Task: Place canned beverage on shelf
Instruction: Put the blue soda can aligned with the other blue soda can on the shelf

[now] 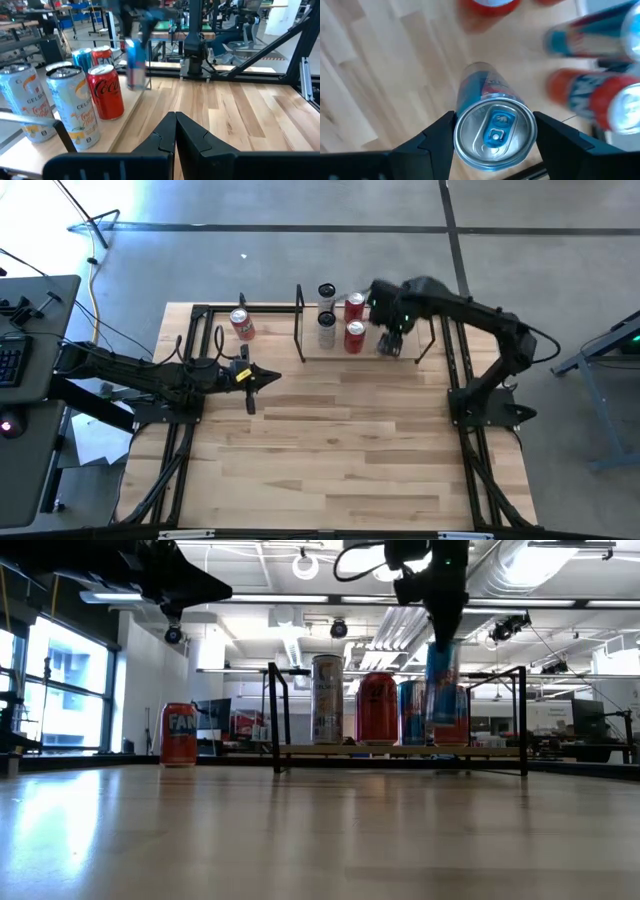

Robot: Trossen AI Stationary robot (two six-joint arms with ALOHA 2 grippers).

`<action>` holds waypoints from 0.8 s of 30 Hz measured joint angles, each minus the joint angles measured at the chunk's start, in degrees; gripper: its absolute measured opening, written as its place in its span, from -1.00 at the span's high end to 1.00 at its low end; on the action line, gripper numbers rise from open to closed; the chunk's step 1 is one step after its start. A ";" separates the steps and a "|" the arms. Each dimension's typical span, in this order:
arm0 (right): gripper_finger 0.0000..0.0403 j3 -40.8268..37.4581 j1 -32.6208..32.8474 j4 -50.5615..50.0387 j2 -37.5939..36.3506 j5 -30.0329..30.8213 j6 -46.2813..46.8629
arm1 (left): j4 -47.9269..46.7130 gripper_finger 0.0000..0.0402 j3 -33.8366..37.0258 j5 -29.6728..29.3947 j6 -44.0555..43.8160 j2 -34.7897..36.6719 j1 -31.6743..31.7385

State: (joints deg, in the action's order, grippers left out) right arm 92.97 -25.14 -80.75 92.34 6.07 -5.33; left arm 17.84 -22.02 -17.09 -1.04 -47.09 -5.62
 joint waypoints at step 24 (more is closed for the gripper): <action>-0.12 12.18 -5.35 -2.44 14.02 1.79 -11.98 | -1.70 1.00 0.02 0.21 1.31 0.00 -0.03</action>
State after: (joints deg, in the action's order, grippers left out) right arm 105.14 -30.48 -83.20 106.36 7.85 -17.31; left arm 16.14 -22.00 -16.88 0.27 -47.09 -5.65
